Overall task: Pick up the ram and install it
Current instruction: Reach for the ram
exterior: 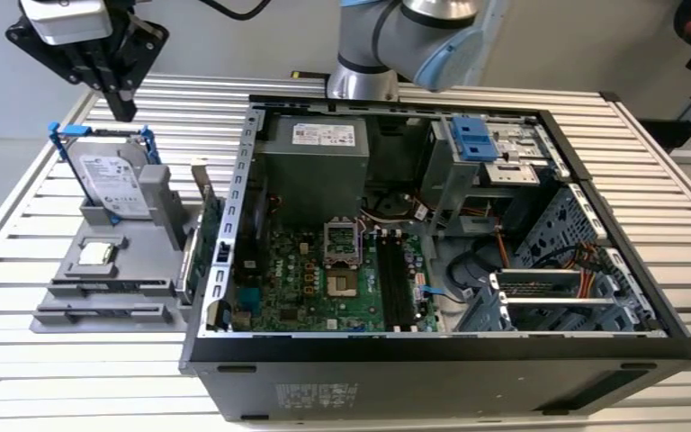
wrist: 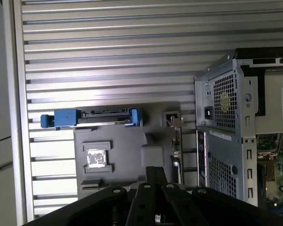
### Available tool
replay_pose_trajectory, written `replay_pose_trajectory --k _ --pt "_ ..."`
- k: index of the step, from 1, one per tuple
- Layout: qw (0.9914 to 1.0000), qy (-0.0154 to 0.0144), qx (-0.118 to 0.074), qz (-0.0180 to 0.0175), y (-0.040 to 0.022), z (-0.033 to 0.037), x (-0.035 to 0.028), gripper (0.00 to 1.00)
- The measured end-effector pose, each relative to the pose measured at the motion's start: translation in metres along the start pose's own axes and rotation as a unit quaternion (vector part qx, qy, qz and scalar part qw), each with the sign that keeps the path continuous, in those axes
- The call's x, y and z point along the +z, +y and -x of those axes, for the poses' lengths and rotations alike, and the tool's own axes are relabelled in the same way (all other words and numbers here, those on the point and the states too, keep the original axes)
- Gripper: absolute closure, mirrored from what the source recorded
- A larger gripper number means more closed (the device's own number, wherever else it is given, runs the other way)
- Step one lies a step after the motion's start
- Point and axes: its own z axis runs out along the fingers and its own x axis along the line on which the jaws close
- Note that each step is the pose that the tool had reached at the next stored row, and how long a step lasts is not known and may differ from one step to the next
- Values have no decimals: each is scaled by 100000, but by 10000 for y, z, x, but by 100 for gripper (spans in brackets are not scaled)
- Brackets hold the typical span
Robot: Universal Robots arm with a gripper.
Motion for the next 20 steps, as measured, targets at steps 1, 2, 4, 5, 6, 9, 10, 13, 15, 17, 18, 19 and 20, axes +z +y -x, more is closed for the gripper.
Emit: replay_pose_trajectory --k 1,2,4,5,6,9,10,13,15,17,18,19,20 --pt "100000 14 1 1 -1 -11 0 100" --pt "100000 30 -1 -2 -2 -22 0 100" --pt "100000 55 2 -4 -3 -48 -1 100" --pt "100000 66 2 -6 -4 -63 -2 100" --pt "100000 69 5 -3 -5 -80 -1 100" --pt "100000 84 5 -5 -9 -135 -3 100" --pt "100000 87 6 -3 -11 -154 -3 100" --pt "100000 102 2 -7 -15 -213 -4 100" --pt "100000 106 3 -9 -18 -254 -5 100" --pt "100000 111 3 -12 -21 -295 -7 100" --pt "100000 108 4 -9 -22 -318 -7 100" --pt "100000 107 4 -7 -23 -339 -7 100" --pt "100000 108 -1 -7 -25 -360 -8 100"
